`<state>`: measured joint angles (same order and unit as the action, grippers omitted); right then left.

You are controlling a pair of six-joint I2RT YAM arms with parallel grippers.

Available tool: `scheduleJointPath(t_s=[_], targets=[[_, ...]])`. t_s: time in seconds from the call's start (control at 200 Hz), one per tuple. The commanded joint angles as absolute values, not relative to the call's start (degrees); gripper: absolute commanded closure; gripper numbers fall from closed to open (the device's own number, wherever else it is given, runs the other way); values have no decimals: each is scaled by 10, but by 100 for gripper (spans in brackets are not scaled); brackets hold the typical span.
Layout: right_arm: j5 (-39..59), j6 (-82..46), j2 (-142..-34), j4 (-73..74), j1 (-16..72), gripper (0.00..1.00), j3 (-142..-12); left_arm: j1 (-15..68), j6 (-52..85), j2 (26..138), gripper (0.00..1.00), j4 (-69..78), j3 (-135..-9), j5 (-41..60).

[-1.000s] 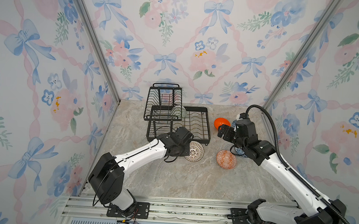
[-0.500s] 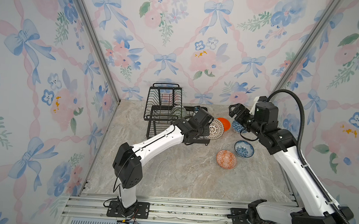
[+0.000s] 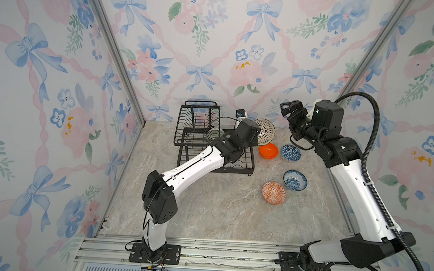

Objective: Load the bowls into the dish rack
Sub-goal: 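Raise the bowl toward the rack with left gripper while right gripper reaches to it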

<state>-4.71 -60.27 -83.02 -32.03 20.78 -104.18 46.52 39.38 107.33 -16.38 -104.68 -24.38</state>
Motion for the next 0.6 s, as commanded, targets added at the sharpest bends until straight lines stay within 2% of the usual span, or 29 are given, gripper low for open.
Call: scheduleJointPath(t_s=[0.0, 0.115, 0.335, 0.595], targets=[[-50, -653, -847, -322, 220, 3, -1088, 461, 353, 1060, 100, 22, -1000, -289], [-56, -696, -860, -305, 233, 3, -1096, 458, 321, 1052, 100, 150, -943, -306], [-61, -739, -899, -310, 259, 3, -1144, 447, 308, 1072, 100, 191, -955, -326], [-66, -811, -926, -274, 265, 3, -1140, 447, 292, 1068, 100, 236, -942, -340]])
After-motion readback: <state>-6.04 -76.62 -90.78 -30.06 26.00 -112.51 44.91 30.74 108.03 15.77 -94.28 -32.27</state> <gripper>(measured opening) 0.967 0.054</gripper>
